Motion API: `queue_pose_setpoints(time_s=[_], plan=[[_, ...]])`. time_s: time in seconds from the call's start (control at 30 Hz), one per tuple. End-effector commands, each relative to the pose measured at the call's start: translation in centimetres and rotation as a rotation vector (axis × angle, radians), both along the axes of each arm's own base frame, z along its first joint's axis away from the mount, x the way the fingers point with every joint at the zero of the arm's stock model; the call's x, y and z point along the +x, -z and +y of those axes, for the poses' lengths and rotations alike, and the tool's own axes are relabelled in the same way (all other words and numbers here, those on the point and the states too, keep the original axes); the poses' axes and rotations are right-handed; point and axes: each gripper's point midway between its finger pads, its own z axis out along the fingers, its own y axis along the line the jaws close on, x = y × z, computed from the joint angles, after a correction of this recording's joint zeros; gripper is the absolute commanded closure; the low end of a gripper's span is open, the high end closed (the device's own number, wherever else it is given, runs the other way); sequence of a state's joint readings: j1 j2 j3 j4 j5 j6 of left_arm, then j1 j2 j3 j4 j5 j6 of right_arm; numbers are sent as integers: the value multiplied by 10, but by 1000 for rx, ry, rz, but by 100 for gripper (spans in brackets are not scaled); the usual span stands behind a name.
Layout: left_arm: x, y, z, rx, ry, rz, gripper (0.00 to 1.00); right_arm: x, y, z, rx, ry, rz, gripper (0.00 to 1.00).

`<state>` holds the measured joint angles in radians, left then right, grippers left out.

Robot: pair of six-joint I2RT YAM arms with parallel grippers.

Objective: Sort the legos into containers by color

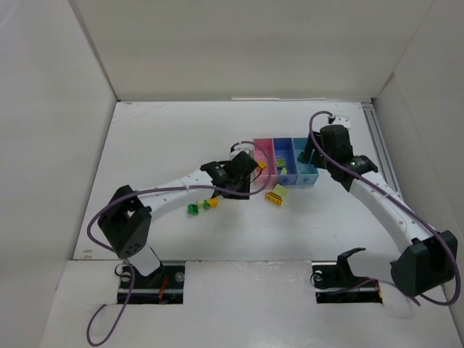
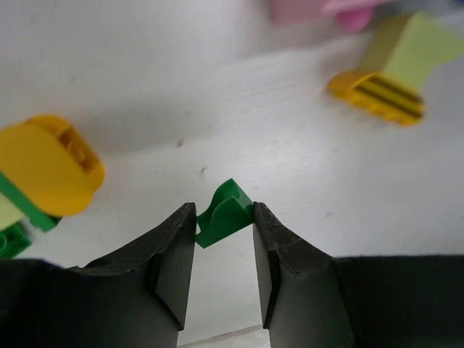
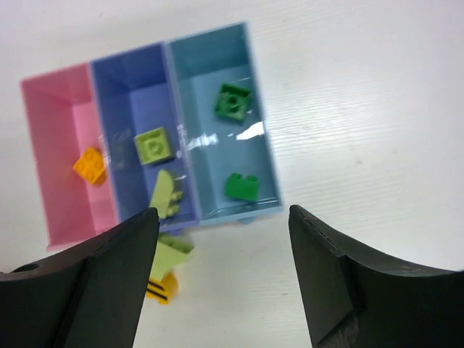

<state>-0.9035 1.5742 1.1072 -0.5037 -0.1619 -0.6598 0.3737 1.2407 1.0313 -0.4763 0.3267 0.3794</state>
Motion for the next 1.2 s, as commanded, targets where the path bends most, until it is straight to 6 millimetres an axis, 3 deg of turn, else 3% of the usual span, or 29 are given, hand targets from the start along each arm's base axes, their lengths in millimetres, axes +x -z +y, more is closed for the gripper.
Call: queue_pose_setpoints(time_s=[0.0, 0.03, 0.1, 0.13, 0.17, 0.2, 0.23, 0.27, 0.3, 0.33, 0.4, 0.43, 0.47, 0.5, 0.53, 0.83, 1.17], plan=[[52, -61, -55, -135, 46, -199, 93, -11, -3, -42, 10, 164, 4, 22], [62, -71, -65, -142, 80, -237, 93, -16, -9, -50, 21, 190, -8, 22], [79, -77, -91, -160, 130, -265, 93, -25, -3, -74, 28, 287, 0, 21], [96, -111, -111, -213, 148, -337, 92, -32, -10, -82, 42, 313, -20, 21], [105, -103, -123, -184, 195, -346, 92, -35, -12, -88, 46, 330, -32, 21], [115, -110, -134, -189, 212, -373, 92, -38, -17, -93, 57, 352, -45, 19], [127, -144, -152, -240, 230, -426, 92, -43, -17, -103, 59, 383, -55, 19], [133, -151, -161, -250, 245, -441, 92, -50, -26, -111, 59, 407, -80, 18], [138, -134, -178, -255, 268, -413, 92, -54, -27, -115, 62, 419, -91, 17], [145, -152, -191, -295, 290, -447, 92, -58, -31, -118, 65, 428, -100, 17], [153, -154, -210, -334, 311, -455, 91, -67, -38, -123, 65, 447, -131, 13], [156, -135, -222, -335, 332, -427, 91, -68, -42, -124, 69, 447, -144, 13], [162, -149, -230, -362, 330, -457, 89, -70, -44, -124, 73, 447, -154, 13], [165, -146, -234, -364, 329, -458, 89, -74, -42, -126, 65, 455, -152, 13], [166, -131, -239, -357, 340, -436, 89, -74, -42, -126, 58, 451, -150, 13], [174, -99, -262, -406, 329, -409, 87, -76, -43, -123, 62, 430, -146, 13], [172, -95, -271, -453, 339, -395, 85, -82, -37, -123, 52, 412, -141, 12]])
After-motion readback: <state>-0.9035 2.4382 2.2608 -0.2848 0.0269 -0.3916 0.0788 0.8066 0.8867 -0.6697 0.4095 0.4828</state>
